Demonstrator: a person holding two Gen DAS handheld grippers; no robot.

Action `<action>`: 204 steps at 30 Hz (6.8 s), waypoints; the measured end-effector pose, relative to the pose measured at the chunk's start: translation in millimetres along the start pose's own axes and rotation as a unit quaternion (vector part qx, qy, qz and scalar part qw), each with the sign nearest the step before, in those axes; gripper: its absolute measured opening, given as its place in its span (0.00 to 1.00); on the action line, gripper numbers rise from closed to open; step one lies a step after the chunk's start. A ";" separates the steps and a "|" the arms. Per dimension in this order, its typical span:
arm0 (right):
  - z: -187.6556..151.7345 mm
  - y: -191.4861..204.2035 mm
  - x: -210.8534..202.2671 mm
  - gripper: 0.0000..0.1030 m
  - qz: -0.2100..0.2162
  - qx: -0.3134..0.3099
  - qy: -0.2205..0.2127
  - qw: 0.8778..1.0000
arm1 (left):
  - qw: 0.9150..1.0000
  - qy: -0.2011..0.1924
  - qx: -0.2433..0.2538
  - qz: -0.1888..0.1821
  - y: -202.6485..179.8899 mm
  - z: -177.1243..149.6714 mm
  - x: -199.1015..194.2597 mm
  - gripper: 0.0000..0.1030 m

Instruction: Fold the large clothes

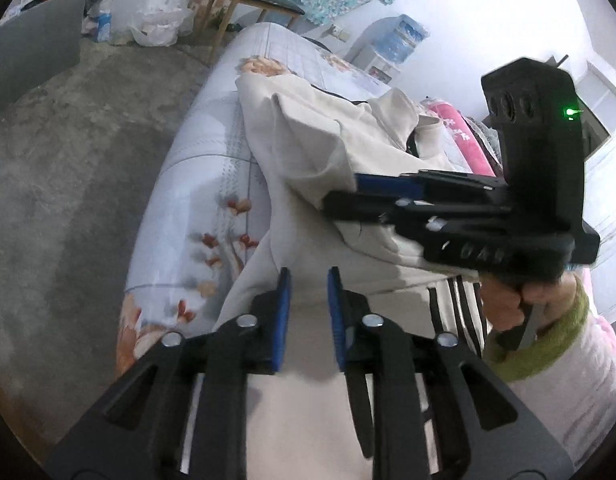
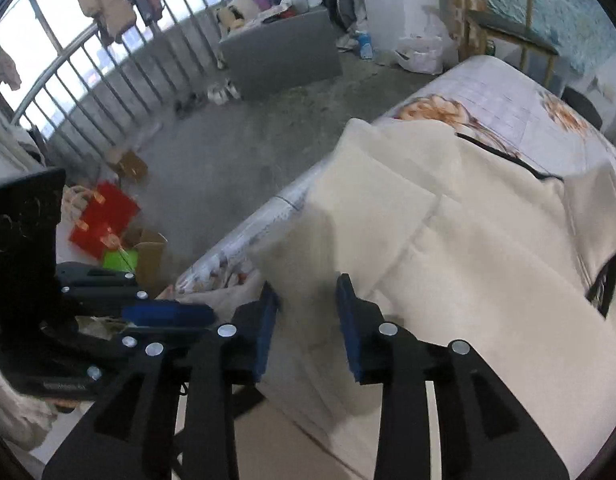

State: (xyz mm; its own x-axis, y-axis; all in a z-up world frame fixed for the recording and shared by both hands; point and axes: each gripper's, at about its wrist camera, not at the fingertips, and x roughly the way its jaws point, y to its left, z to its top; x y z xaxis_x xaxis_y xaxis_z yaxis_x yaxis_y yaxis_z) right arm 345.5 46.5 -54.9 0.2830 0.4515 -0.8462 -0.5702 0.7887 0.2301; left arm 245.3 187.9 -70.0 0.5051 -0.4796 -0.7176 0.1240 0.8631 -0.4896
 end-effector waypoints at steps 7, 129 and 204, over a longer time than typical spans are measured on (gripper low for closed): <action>-41.2 -83.2 -156.2 0.57 -0.060 0.074 -0.127 0.987 | 0.998 -0.027 0.049 0.002 -34.6 15.4 -19.0 0.26; -309.5 35.5 -123.5 0.94 -0.239 0.224 -0.083 0.941 | 0.994 -0.040 -0.021 0.095 -27.3 -256.1 -114.8 0.49; -463.7 3.2 -235.3 0.06 -0.234 0.420 -0.107 0.870 | 0.981 -0.033 0.070 0.180 -60.2 -236.7 -102.7 0.08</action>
State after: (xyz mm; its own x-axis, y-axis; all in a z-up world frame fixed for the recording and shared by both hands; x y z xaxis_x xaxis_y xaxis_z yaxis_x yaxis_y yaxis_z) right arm -80.5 -250.8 -77.9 0.5204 -0.0042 -0.8539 0.3856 0.8934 0.2306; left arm -16.2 147.8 -84.2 0.5907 -0.1320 -0.7960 0.0404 0.9901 -0.1342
